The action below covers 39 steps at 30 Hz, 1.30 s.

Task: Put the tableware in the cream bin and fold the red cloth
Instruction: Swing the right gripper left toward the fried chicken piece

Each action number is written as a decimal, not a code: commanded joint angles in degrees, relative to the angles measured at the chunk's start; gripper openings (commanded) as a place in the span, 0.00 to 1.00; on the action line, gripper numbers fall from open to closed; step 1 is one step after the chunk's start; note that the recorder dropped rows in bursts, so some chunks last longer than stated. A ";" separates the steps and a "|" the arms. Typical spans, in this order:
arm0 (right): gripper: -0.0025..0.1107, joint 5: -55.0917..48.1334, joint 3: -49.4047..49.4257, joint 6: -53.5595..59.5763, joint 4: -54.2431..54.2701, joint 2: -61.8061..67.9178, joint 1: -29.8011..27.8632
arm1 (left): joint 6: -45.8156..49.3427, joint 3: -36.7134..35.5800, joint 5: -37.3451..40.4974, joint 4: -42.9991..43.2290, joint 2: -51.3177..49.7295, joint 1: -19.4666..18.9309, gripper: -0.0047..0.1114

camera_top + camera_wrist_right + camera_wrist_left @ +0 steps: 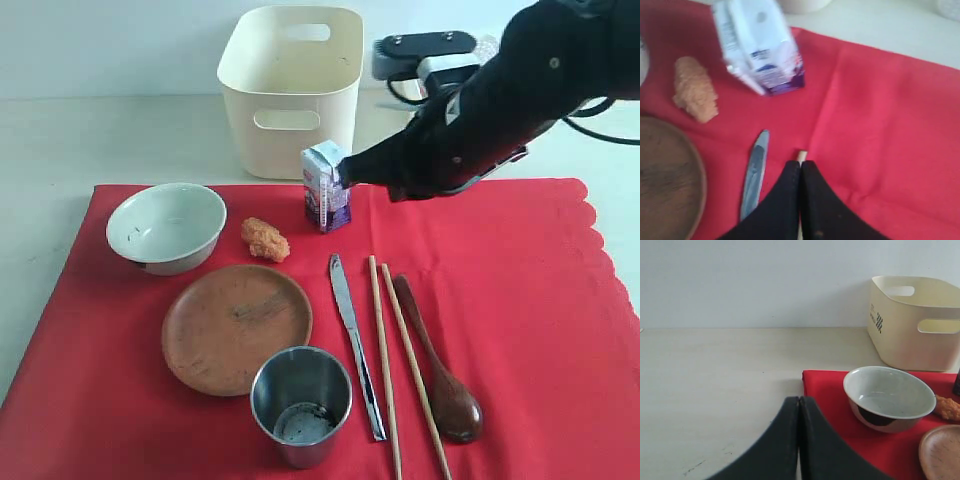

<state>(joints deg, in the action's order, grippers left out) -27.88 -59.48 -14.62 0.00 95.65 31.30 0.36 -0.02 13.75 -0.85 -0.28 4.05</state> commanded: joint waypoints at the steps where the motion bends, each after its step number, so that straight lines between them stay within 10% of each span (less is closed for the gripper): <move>1: 0.02 -1.08 0.28 0.56 0.00 -0.41 5.68 | 0.03 0.02 -0.13 0.06 0.28 -0.11 0.05; 20: 0.55 6.25 0.17 0.57 -0.65 7.00 13.62 | 0.03 0.02 -0.13 0.06 0.28 -0.11 0.05; 39: 0.58 -3.82 -27.21 4.10 -5.30 26.28 13.62 | 0.03 0.02 -0.13 0.06 0.28 -0.11 0.05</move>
<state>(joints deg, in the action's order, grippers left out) -29.39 -83.22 -10.90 -2.44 119.84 44.78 0.36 -0.02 13.75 -0.85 -0.28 4.05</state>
